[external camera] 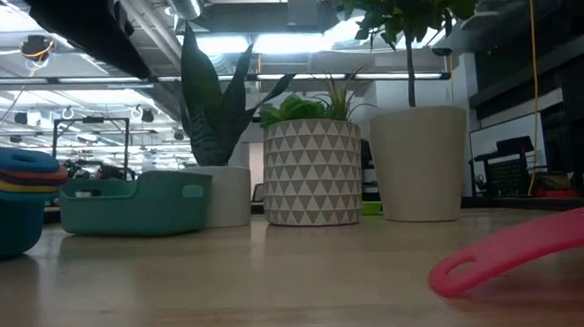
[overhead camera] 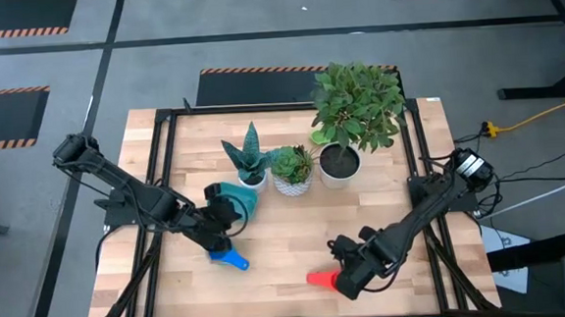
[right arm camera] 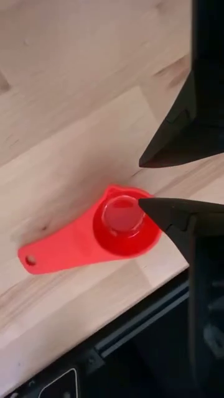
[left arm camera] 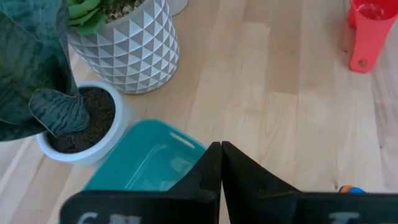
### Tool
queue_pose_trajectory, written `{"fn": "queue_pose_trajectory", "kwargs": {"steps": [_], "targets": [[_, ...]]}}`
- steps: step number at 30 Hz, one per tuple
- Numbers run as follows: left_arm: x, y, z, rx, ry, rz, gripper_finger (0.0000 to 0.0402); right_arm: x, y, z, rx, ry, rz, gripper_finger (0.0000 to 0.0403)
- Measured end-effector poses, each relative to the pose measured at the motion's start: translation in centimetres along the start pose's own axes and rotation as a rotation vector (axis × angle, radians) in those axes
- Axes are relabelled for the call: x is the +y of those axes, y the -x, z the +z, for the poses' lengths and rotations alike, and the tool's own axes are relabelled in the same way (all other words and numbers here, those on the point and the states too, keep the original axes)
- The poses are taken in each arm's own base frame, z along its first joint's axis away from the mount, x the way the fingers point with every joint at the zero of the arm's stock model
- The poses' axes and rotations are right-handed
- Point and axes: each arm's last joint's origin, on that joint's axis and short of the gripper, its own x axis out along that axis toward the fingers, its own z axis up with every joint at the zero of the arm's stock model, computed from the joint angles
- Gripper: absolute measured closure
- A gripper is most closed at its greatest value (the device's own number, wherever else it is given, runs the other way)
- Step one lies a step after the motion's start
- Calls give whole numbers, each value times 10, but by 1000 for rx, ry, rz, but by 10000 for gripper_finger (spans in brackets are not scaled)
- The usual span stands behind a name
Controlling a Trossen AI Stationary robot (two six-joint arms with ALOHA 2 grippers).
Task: Nest measuring cups in basket
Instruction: Stack the red measuring cup into the blue measuring cup
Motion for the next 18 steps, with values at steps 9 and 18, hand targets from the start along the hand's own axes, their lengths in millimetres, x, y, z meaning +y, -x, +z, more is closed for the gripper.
{"fn": "queue_pose_trajectory", "kwargs": {"steps": [9,18], "targets": [[-1,0,1,-13,10,-8,400,-5,-29,-5,18,-18,22,309],[-1,0,2,-17,13,-11,400,-10,-43,-8,43,-26,68,309]]}}
